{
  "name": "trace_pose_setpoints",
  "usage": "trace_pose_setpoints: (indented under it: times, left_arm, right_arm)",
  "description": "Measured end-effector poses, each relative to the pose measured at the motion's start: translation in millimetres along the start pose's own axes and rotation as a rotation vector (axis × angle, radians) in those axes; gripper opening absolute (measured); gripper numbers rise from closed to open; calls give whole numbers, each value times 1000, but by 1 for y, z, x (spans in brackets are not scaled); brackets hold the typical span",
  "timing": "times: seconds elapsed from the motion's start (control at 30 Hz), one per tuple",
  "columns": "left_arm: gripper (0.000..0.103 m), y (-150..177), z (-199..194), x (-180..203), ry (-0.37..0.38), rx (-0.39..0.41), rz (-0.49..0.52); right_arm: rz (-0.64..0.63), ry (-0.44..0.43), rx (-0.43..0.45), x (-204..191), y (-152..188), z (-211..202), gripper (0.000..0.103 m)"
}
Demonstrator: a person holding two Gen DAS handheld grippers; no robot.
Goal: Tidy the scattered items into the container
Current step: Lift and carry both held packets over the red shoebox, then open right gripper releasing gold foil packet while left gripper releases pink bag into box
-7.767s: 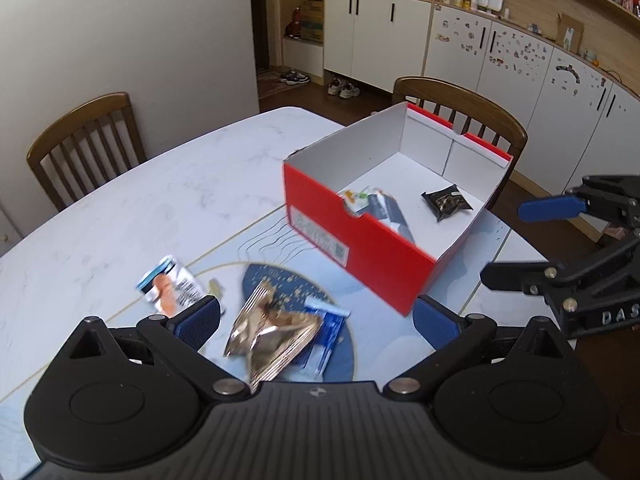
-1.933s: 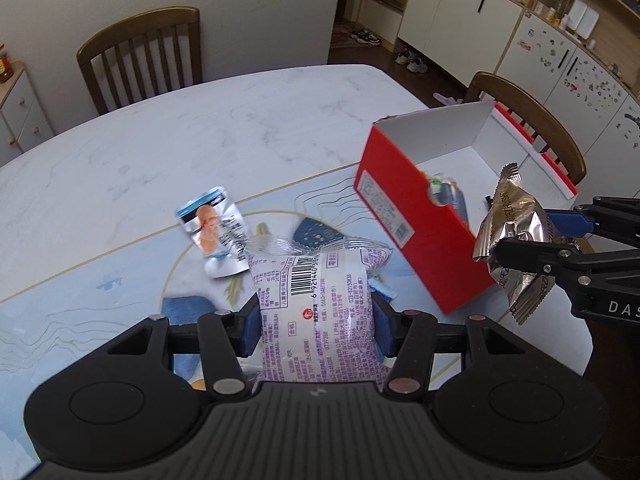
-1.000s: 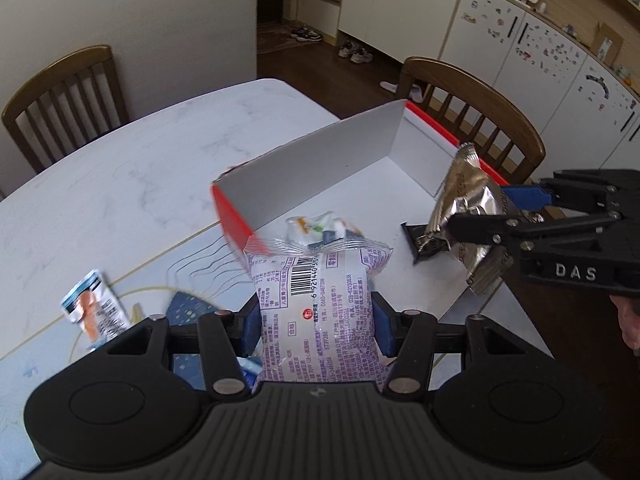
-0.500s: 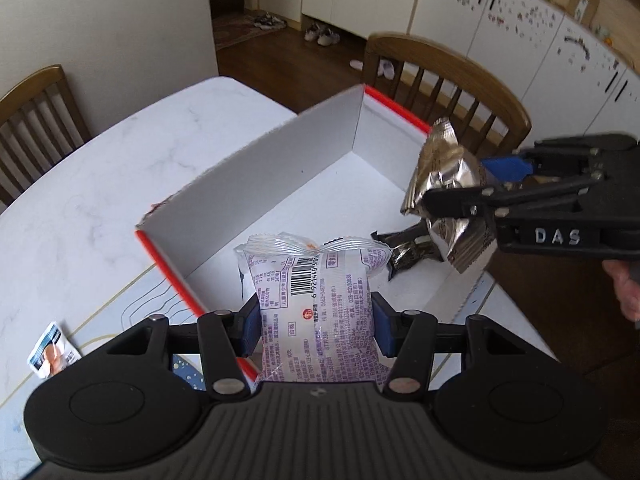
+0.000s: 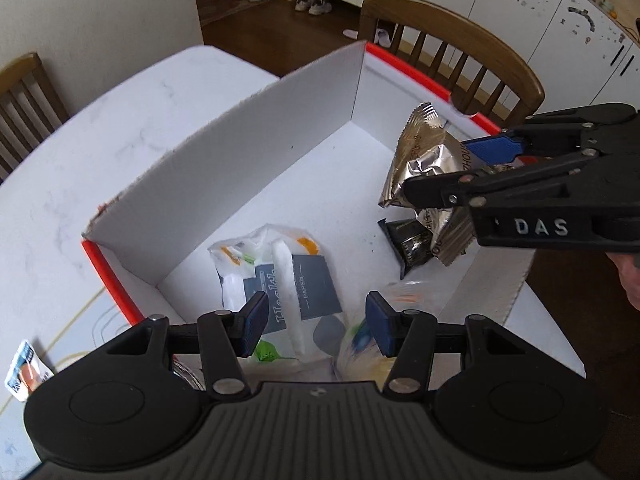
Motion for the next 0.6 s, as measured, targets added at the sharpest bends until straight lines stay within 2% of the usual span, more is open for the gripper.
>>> trace_pose_setpoints:
  times: [0.3,0.6]
  left_arm:
    - [53,12,14,-3,3,-29,2]
    - [52,12,13,-4,21,-19,-7]
  right_arm:
    - [-27,-2,-92,-5,13,44,44]
    - [-81,1,-144,-17,21,67,44]
Point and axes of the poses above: each gripper's, at about its wrist camera, not at the fingertips, and z roughly the way its jaws point, x to its right, y to its underside, the point moved 9 cm from there along z, roughly the way its jaws point, and after that the axes turned 9 degrees about x, right-handed, at the moved point
